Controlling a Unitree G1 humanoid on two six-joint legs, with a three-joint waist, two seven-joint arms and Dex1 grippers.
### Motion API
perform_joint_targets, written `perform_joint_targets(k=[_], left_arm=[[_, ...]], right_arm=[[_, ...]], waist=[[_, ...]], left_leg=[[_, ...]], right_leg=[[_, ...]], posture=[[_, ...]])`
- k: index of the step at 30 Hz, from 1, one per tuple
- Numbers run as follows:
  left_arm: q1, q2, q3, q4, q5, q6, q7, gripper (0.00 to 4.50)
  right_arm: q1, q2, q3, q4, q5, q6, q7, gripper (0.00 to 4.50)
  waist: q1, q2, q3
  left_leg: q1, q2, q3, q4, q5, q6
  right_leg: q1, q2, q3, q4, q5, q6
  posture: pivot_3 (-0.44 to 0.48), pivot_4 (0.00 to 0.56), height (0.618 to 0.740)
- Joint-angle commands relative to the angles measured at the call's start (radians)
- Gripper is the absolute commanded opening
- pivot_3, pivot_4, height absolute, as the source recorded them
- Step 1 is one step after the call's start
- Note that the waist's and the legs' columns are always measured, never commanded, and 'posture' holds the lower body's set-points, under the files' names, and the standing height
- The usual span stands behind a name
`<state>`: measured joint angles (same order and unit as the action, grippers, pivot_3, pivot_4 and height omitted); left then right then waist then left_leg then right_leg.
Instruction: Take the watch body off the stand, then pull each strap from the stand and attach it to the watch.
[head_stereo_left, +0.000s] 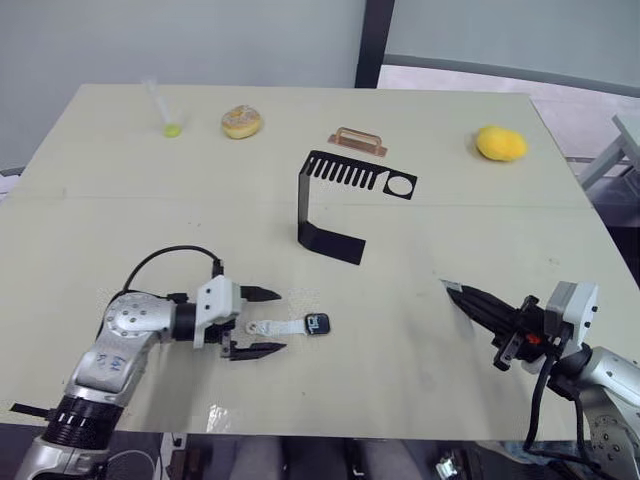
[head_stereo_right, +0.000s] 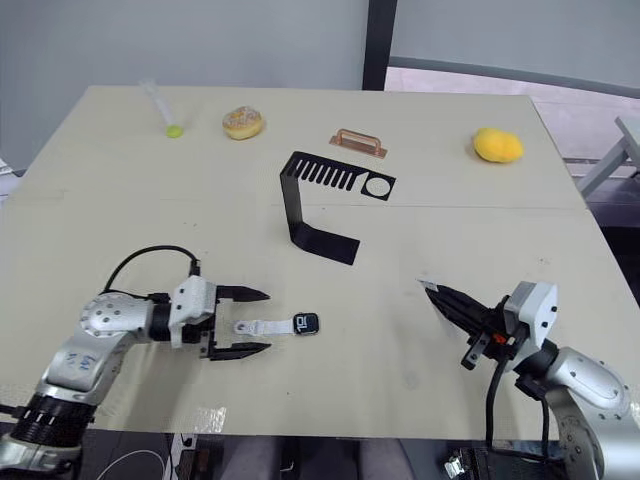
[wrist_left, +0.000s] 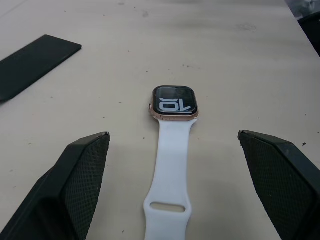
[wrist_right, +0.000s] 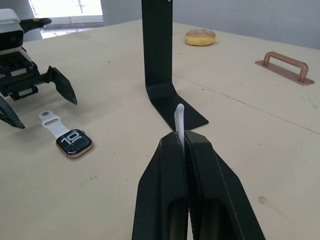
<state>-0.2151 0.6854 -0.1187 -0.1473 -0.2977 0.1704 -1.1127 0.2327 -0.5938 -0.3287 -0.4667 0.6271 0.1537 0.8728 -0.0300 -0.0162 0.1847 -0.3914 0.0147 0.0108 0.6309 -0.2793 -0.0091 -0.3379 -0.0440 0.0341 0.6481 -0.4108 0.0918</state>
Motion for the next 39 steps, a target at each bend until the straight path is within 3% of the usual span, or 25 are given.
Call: perform_joint_targets(k=[1,5,9,23,39], left_arm=[[-0.038,-0.041,-0.08,-0.036,0.053,0.048,0.043,4.41],[-0.085,-0.105,-0.179,0.009,0.144,0.045,0.08,4.41],[-0.1,-0.143,-0.212,0.042,0.19,0.062,0.122,4.41],[-0.09,-0.085,-0.147,0.087,0.182,0.049,0.106,4.41],[-0.092,-0.139,-0.207,0.111,0.212,0.035,0.114,4.41]], right_arm=[[-0.013,0.006,0.01,-0.051,0.017,-0.004,-0.007,0.0],[-0.041,0.003,0.056,-0.059,0.001,0.0,0.002,0.0],[-0.065,-0.001,0.082,-0.052,-0.01,0.001,-0.001,0.0],[-0.076,0.001,0.088,-0.047,-0.008,0.015,-0.001,0.0],[-0.085,0.005,0.112,-0.033,-0.024,0.01,0.002,0.0]], waist=[[0.001,0.0,0.0],[0.002,0.0,0.0],[0.002,0.0,0.0],[0.001,0.0,0.0],[0.006,0.0,0.0]], left_leg=[[0.0,0.0,0.0,0.0,0.0,0.0],[0.0,0.0,0.0,0.002,0.0,0.0],[0.0,0.0,0.0,0.002,0.0,0.0],[0.004,0.001,0.0,0.003,0.001,-0.001],[0.007,0.0,-0.002,0.005,0.0,0.0]], right_leg=[[0.0,0.0,0.0,0.0,0.0,0.0],[0.001,0.0,0.0,0.0,0.0,0.0],[0.001,0.001,0.0,0.0,0.0,0.0],[0.004,0.001,0.0,0.002,0.0,0.0],[0.012,0.001,-0.001,-0.002,0.0,0.0]], posture=[[0.0,0.15,0.74],[0.0,0.15,0.74],[0.0,0.15,0.74],[0.0,0.15,0.74],[0.0,0.15,0.74]])
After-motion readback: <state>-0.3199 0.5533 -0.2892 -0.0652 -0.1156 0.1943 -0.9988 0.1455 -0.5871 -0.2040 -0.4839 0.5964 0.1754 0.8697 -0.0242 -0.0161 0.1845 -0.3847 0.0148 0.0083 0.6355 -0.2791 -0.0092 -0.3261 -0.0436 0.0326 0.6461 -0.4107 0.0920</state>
